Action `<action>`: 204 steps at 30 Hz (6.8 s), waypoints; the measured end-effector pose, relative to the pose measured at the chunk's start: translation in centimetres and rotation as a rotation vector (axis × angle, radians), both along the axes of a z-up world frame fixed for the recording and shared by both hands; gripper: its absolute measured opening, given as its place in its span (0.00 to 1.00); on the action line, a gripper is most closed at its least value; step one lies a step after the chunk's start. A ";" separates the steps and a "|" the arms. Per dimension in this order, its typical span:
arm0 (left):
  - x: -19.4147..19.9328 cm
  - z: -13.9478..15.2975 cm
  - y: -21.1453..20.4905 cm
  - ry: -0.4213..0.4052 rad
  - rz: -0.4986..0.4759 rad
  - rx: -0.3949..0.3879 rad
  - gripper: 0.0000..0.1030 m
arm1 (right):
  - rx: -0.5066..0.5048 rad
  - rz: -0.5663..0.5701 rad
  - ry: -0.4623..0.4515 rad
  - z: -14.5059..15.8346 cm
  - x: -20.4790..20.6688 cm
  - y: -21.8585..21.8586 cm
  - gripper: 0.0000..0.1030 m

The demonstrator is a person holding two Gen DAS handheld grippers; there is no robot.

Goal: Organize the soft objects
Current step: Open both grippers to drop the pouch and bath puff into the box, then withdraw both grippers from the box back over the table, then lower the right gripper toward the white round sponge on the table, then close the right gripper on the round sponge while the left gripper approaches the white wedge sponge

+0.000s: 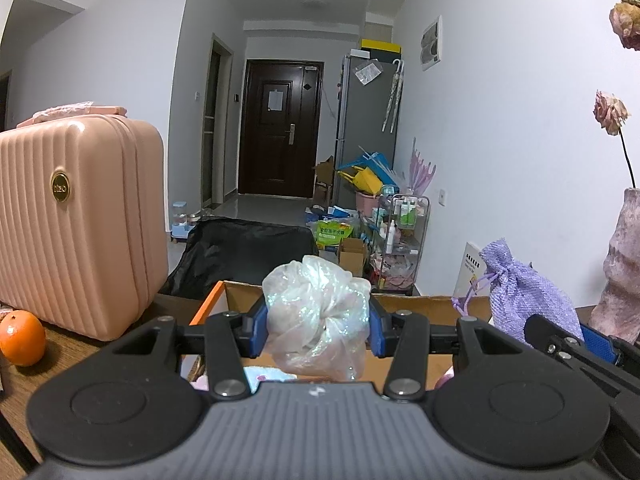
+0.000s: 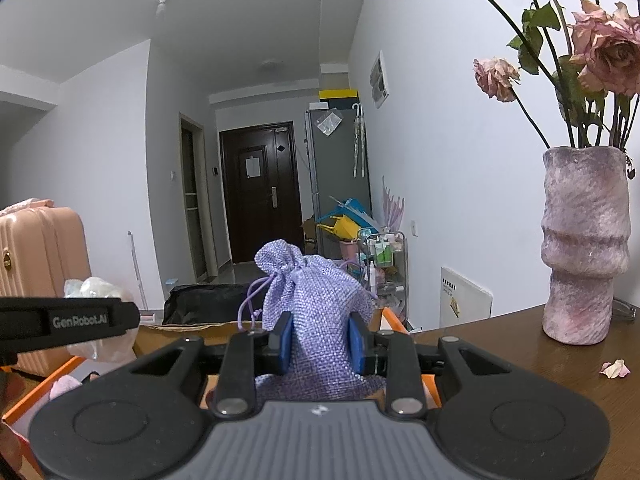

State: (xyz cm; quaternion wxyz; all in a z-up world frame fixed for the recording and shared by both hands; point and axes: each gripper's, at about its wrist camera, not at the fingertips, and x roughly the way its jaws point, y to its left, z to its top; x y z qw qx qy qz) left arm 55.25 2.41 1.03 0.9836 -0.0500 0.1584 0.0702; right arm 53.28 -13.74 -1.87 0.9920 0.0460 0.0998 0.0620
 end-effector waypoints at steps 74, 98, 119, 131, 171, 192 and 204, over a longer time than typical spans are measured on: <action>-8.4 -1.1 2.7 -0.004 0.146 0.013 1.00 | -0.061 -0.065 -0.046 -0.4 -9.0 -2.1 1.00; -15.8 -1.8 0.9 0.044 0.087 0.015 1.00 | -0.130 -0.055 -0.035 -0.7 -16.8 -4.9 1.00; -21.8 -2.6 -0.8 0.097 0.034 0.030 1.00 | -0.163 -0.048 0.002 -1.1 -22.4 -8.1 1.00; -22.1 -3.1 -1.4 0.135 0.010 0.054 1.00 | -0.152 -0.058 0.070 -1.5 -21.9 -9.0 1.00; -20.5 -4.0 -2.7 0.199 -0.054 0.067 1.00 | -0.134 -0.001 0.380 -4.7 -13.1 -10.9 0.55; -14.5 -4.4 -4.4 0.211 -0.087 0.089 1.00 | -0.078 -0.060 0.287 -3.8 -12.2 -10.9 0.56; -9.7 -5.7 -4.9 0.307 -0.112 0.118 1.00 | -0.075 -0.060 0.271 -3.8 -10.4 -9.9 0.56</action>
